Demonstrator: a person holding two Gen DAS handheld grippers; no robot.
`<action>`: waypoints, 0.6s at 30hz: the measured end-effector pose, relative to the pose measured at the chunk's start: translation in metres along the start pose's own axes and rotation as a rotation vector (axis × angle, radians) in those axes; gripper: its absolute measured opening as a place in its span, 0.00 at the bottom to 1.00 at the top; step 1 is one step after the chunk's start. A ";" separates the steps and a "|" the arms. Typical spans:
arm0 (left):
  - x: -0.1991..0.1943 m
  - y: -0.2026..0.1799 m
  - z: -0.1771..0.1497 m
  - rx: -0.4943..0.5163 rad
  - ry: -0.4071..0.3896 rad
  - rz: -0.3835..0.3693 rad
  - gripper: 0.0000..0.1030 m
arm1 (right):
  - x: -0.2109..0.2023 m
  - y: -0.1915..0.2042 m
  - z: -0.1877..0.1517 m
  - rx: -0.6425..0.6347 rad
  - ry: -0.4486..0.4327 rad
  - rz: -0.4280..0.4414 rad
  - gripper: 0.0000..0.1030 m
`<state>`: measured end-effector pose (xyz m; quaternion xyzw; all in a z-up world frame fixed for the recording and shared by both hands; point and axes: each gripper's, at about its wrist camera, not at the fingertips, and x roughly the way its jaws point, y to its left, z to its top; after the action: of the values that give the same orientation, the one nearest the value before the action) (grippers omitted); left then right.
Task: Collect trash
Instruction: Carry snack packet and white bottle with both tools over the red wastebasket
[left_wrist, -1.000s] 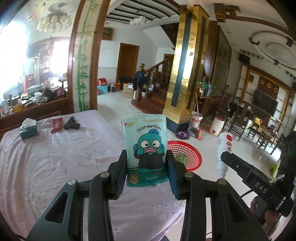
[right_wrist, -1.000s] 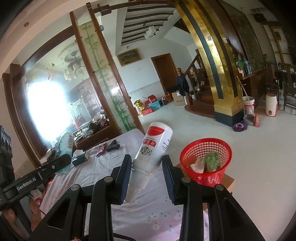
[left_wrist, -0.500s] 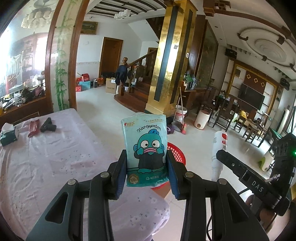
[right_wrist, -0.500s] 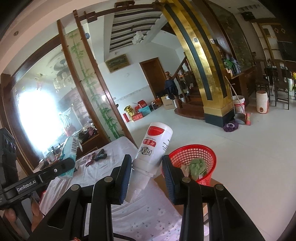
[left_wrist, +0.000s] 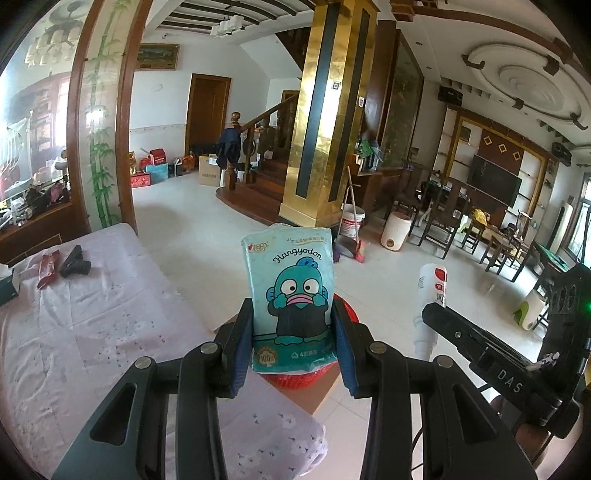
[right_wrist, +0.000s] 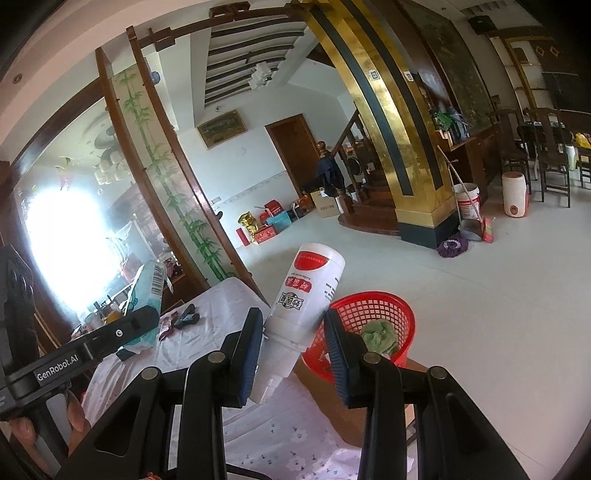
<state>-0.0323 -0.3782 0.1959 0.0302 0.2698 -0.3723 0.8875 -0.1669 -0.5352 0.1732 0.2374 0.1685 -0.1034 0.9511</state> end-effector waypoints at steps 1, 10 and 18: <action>0.004 0.000 0.001 0.000 0.004 -0.002 0.37 | 0.002 -0.001 0.001 0.002 0.001 -0.002 0.36; 0.039 -0.004 0.010 0.003 0.020 0.005 0.37 | 0.022 -0.011 0.008 0.018 0.010 -0.017 0.36; 0.067 -0.004 0.012 0.006 0.049 0.009 0.37 | 0.047 -0.018 0.009 0.033 0.035 -0.033 0.36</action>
<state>0.0094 -0.4269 0.1734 0.0433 0.2902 -0.3685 0.8821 -0.1260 -0.5604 0.1562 0.2521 0.1871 -0.1177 0.9421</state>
